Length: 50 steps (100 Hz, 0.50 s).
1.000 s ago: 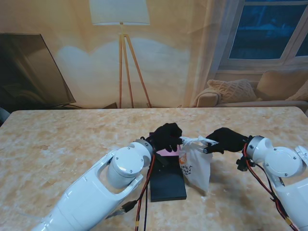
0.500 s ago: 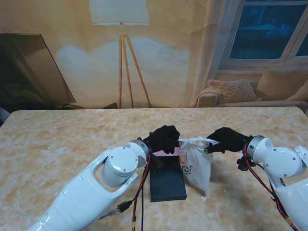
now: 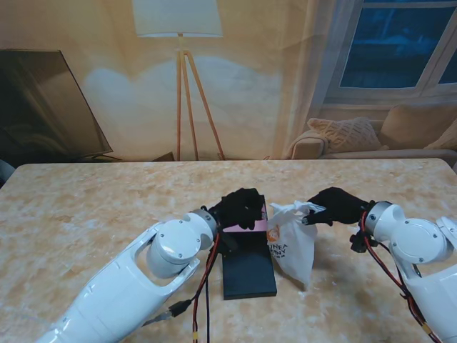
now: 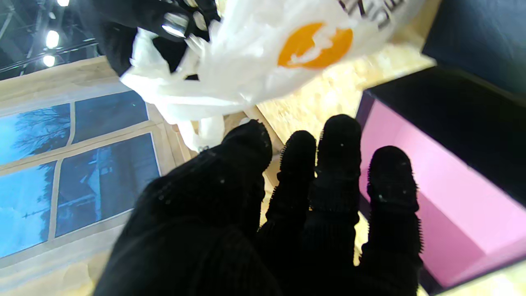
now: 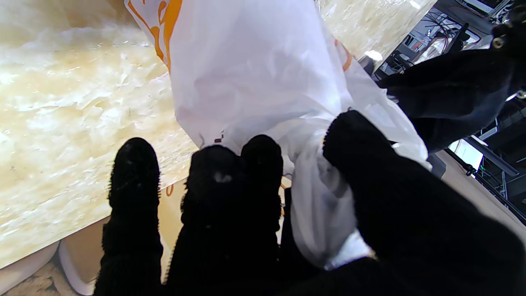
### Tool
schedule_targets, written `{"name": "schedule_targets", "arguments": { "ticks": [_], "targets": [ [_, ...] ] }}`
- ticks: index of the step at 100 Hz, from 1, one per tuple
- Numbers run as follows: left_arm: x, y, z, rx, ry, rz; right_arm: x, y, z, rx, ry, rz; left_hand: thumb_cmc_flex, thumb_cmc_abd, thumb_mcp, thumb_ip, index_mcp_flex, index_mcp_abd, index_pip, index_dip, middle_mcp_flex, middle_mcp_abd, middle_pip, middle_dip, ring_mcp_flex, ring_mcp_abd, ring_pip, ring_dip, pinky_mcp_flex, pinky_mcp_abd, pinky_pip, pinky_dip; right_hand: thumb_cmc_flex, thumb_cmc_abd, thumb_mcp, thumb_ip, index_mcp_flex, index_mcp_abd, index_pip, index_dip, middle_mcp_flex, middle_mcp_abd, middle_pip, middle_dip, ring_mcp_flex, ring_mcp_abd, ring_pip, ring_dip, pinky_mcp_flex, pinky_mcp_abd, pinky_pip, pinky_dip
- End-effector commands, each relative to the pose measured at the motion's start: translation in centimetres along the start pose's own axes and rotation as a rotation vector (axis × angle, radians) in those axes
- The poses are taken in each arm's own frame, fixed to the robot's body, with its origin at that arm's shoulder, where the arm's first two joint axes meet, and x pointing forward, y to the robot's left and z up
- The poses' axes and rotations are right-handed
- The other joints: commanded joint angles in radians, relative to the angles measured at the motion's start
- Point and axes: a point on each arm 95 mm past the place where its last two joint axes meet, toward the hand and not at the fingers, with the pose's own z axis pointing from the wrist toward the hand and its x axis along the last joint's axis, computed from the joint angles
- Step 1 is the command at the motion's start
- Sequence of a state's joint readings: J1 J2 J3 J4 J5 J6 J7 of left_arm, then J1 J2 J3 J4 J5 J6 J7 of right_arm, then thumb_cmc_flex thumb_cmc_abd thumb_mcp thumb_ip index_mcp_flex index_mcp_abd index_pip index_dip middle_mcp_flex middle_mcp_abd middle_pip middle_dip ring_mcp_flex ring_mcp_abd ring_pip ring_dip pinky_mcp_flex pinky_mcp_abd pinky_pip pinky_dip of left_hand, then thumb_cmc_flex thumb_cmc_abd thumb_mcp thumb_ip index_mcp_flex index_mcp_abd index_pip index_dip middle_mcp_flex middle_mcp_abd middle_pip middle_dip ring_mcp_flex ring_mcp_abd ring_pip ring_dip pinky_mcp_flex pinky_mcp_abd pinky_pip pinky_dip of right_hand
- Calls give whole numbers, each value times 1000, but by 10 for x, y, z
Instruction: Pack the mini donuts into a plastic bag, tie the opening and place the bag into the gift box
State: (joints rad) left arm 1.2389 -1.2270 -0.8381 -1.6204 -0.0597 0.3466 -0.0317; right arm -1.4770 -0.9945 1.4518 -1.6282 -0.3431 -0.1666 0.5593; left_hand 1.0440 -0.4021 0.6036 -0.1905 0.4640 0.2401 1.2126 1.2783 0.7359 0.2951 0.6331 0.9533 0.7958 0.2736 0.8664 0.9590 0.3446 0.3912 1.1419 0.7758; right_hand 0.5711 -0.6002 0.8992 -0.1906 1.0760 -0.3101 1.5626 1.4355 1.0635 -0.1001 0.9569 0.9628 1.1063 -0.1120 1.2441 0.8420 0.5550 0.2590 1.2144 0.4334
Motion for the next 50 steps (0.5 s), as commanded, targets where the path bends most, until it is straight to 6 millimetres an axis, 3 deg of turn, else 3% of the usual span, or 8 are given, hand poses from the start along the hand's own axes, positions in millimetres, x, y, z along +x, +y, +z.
{"name": "schedule_targets", "arguments": {
  "ticks": [1, 7, 14, 19, 24, 28, 31, 50],
  "targets": [
    [6, 4, 1, 37, 13, 35, 5, -8, 1, 28, 16, -5, 1, 44, -62, 38, -52, -56, -13, -54, -58, -20, 11, -11, -32, -17, 4, 28, -19, -32, -9, 19, -6, -10, 18, 2, 34, -17, 67, 21, 15, -30, 12, 10, -4, -24, 7, 3, 0, 9, 5, -10],
    [9, 3, 0, 63, 19, 44, 6, -8, 1, 30, 20, -7, 34, 78, -144, 58, -105, -80, -166, -270, -129, -14, 15, -53, -69, -24, -9, 35, -45, -46, -22, 14, -6, -9, 18, 3, 33, -18, 67, 21, 15, -29, 12, 9, -4, -24, 7, 3, 0, 8, 4, -10],
    [12, 1, -1, 79, 32, 58, 7, -7, 1, 31, 22, -8, 43, 70, -145, 62, -134, -74, -177, -303, -158, -18, 7, -44, -92, -33, -12, 37, -56, -55, -28, 11, -6, -7, 17, 4, 33, -18, 67, 21, 14, -28, 12, 9, -4, -24, 7, 3, 0, 8, 4, -10],
    [14, 0, -1, 86, 48, 77, 6, -6, 1, 32, 23, -7, 16, 53, -116, 63, -168, -63, -245, -393, -210, -24, 7, -65, -125, -39, -30, 36, -71, -66, -42, 2, -6, -7, 16, 4, 33, -18, 67, 21, 14, -28, 12, 9, -4, -24, 7, 3, -1, 8, 3, -10],
    [14, -1, -1, 79, 64, 91, 6, -6, 1, 33, 23, -7, -87, 61, 27, 63, -127, -31, -452, -530, -248, -22, 14, -171, -146, -40, -53, 30, -77, -68, -49, -3, -6, -6, 15, 4, 33, -18, 67, 21, 14, -28, 12, 9, -3, -27, 5, 3, 1, 9, 4, -10],
    [14, -1, -2, 72, 78, 93, 6, -6, 2, 33, 22, -6, -155, 90, 103, 109, -79, -6, -605, -645, -270, -20, -7, -239, -168, -39, -82, 18, -83, -68, -60, -9, -6, -7, 15, 5, 33, -18, 67, 21, 14, -28, 12, 9, -3, -28, 4, 3, 0, 8, 3, -10],
    [14, -1, -2, 66, 89, 95, 6, -6, 2, 33, 22, -5, -167, 74, 138, 116, -35, -8, -695, -728, -270, -22, -31, -277, -173, -39, -103, 5, -85, -67, -64, -12, -5, -7, 15, 5, 33, -18, 67, 21, 14, -28, 12, 9, -3, -28, 4, 3, 0, 8, 3, -10],
    [12, 1, -7, 7, 133, 96, 5, -6, 3, 36, 18, -1, -142, 4, 200, 108, 72, -90, -815, -854, -261, -24, -116, -372, -184, -33, -158, -29, -94, -47, -92, -23, -5, -7, 14, 6, 33, -18, 67, 21, 14, -28, 13, 10, -2, -28, 4, 3, -1, 7, 3, -10]
  ]
}}
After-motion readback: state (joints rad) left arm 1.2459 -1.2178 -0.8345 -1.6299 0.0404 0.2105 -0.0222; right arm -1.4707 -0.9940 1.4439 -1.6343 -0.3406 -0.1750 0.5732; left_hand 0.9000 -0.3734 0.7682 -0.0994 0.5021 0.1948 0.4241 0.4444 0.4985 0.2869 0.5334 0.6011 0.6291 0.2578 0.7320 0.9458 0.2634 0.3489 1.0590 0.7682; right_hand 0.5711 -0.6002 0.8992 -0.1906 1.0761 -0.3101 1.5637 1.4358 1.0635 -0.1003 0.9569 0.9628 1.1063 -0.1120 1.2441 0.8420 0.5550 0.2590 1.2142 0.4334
